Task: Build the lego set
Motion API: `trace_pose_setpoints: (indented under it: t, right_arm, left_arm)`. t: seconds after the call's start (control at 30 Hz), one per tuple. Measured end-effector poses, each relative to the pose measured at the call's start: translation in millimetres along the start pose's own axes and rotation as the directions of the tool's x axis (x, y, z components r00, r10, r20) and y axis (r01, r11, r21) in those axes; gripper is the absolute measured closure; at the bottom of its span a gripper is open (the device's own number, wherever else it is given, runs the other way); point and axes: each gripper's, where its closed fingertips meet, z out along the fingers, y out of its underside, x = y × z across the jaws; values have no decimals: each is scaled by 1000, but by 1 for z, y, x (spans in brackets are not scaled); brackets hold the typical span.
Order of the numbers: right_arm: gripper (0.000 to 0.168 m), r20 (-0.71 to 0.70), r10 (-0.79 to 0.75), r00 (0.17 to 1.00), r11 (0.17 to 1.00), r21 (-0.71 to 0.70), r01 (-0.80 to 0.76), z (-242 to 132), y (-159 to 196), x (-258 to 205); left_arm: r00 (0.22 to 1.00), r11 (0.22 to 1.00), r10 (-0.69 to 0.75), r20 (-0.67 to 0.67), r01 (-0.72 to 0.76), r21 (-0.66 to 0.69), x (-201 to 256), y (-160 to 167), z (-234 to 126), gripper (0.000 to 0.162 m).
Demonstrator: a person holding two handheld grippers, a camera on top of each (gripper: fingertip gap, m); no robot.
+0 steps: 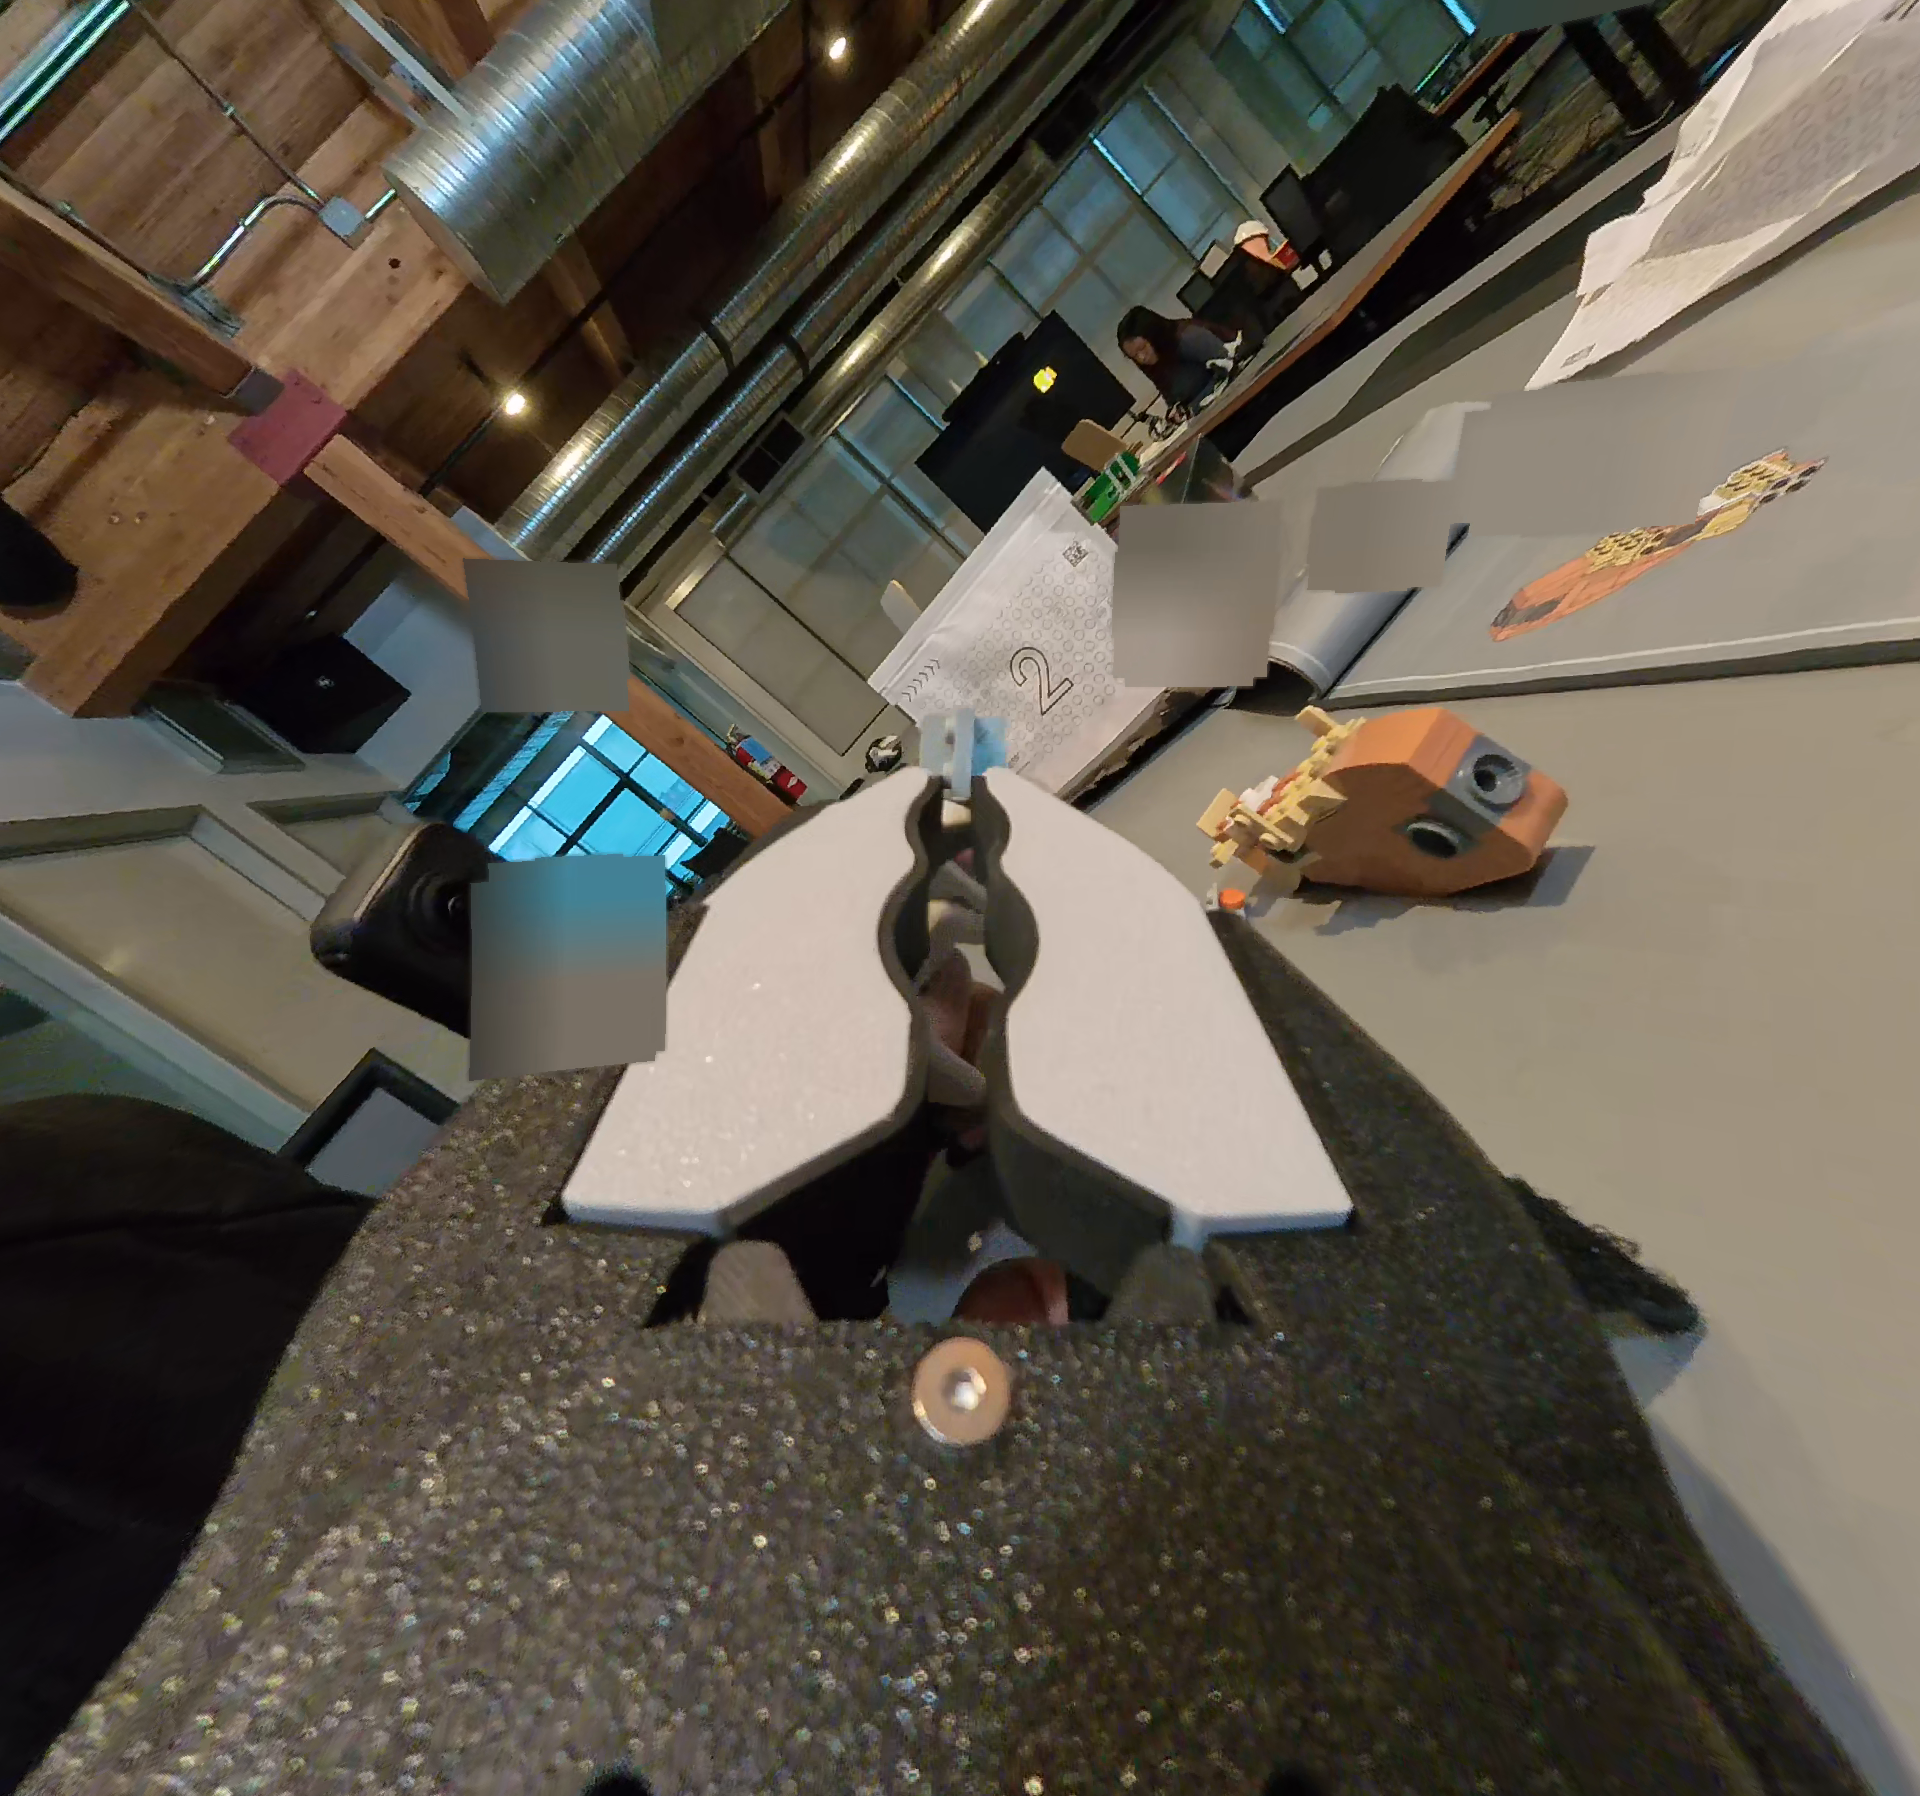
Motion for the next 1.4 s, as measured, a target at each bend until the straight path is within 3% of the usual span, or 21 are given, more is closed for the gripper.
trace_pose_setpoints:
  t: [0.2,0.53,0.87,1.13,1.4]
  right_arm:
    - [164,-7,37,999,997,72,-37,0,-9,0]
    - [163,92,163,982,963,203,-179,-4,-21,-11]
    - [163,96,216,972,953,195,-231,-6,-10,-10]
    - [163,78,251,965,952,161,-261,-4,-3,-8]
    - [163,85,273,958,951,127,-282,3,5,-10]
  left_arm:
    - [991,991,-132,-25,133,29,-11,-6,-1,147]
    - [995,997,36,90,-42,69,-6,-17,7,147]
    - [979,987,123,164,-138,85,-7,-22,11,150]
    - [892,925,360,273,-379,19,-9,-17,6,152]
    - [864,890,430,263,-454,35,-10,-18,-1,155]
